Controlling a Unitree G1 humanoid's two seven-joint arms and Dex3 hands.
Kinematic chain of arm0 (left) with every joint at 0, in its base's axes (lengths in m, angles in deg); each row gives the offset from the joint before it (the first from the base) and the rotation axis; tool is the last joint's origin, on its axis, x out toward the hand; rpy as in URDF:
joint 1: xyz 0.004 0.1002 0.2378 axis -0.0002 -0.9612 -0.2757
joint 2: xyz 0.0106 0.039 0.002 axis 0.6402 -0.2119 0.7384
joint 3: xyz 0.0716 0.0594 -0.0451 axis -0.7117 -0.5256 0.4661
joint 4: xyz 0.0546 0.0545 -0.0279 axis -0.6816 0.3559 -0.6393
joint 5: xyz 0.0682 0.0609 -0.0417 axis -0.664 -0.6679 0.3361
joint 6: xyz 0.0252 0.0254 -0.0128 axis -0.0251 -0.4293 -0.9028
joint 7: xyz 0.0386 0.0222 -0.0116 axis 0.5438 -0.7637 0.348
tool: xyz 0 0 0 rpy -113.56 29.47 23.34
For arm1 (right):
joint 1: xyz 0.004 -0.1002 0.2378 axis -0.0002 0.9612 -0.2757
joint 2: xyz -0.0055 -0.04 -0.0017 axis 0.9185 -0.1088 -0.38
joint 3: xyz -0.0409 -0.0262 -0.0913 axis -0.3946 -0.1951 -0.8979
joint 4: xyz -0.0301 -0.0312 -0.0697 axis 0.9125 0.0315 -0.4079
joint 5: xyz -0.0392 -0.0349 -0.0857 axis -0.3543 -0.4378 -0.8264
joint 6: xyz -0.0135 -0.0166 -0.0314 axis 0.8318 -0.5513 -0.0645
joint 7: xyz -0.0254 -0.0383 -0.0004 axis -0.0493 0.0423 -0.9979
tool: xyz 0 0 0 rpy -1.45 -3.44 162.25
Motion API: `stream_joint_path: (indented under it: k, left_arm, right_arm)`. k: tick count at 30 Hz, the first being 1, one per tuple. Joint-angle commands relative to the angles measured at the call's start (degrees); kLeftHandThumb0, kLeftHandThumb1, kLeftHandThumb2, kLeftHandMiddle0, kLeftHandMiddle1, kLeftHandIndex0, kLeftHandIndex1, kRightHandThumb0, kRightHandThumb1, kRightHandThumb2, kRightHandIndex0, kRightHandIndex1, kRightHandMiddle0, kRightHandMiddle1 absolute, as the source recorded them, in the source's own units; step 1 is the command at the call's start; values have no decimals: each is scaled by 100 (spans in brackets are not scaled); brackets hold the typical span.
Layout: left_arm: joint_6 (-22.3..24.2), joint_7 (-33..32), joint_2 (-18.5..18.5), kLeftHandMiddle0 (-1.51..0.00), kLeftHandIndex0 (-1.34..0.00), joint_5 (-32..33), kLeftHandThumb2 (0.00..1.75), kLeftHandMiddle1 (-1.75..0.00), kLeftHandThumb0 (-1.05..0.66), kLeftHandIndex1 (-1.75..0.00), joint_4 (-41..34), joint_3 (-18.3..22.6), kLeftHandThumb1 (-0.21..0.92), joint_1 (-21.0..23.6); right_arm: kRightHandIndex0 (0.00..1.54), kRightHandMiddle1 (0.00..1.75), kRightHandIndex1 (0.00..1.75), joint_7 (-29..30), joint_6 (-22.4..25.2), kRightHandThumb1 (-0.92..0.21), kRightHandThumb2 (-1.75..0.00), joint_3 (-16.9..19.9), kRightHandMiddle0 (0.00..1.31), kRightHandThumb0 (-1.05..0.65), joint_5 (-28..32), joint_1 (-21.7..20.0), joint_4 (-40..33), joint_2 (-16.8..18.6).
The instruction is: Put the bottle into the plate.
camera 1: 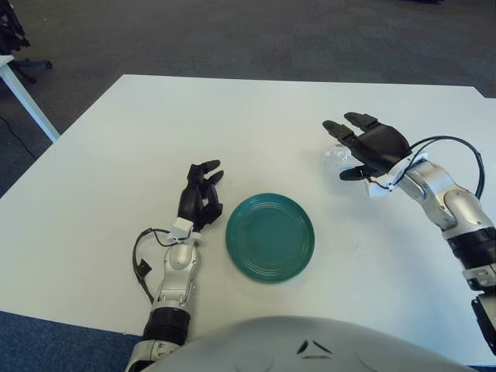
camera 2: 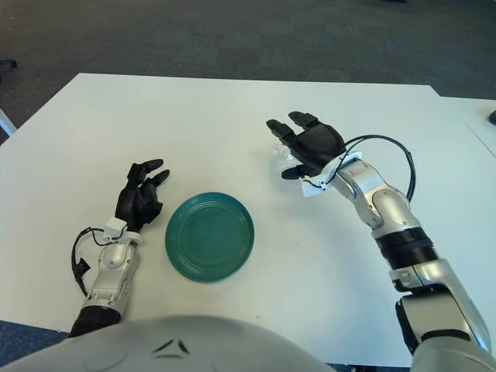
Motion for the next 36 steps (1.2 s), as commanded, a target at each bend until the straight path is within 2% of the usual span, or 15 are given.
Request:
stream_joint_path:
  k: [1,3,6,10,11,14,18,25,33,36]
  left_arm:
    - [76,110,109,-42,-9,41,95,-38,-75,-103,749,83,92,-98]
    - [226,47,11,-43,-9,-4,95,-38,-75,-103,332,-20,92,-268]
    - [38,69,24,-43,-10,11,96,-38,-75,-104,556,13,92,-257]
    - [428,-36,-58,-44,-10,-73,96,-38,-76,-104,-198,-107,92,-526]
    - [393,-49,-53,-44,-10,-71,96,-38,-76,-104,-78,-81,92,-482]
    - [418,-79,-65,-45,-11,-81,95,-38,-76,-105,-46,-67,92,-493]
    - [187,65,42,-46,-12,51,95,-39,-76,-105,412,69,92,-318]
    - [-113,334,185,-45,-13,107,96,-39,-76,-105,447,64,92,-389]
    - [-1,254,219,-45,-14,27,98,-39,-76,-105,371,69,92,-425]
    - [359,169,159,-45,-14,-21,98,-39,-77,-105,-208,10,92,-656]
  right_arm:
    - [0,0,0,-14,-59,-92,-72,-175,0,-105,62,-440,387,64]
    - [0,0,0,72,-100,-92,-74,-281,0,-105,57,-663,760,157]
    - [0,0,0,245,-205,-92,-75,-429,0,-105,83,-950,1356,274]
    - [0,0,0,481,-402,-92,-76,-582,0,-105,152,-1210,1994,345]
    - [0,0,0,514,-449,-92,-76,-607,0,-105,180,-1261,2106,355]
    - [0,0,0,588,-563,-92,-76,-665,0,-105,256,-1373,2344,374]
    - [0,0,0,675,-668,-92,-76,-726,0,-105,339,-1475,2561,374]
    - [0,0,0,807,-771,-92,-74,-812,0,-105,414,-1657,2986,401]
    - [0,0,0,993,-858,-92,-72,-891,0,-105,515,-1869,3452,425]
    - [0,0,0,1063,-915,-92,-72,-913,0,-105,571,-1962,3638,412]
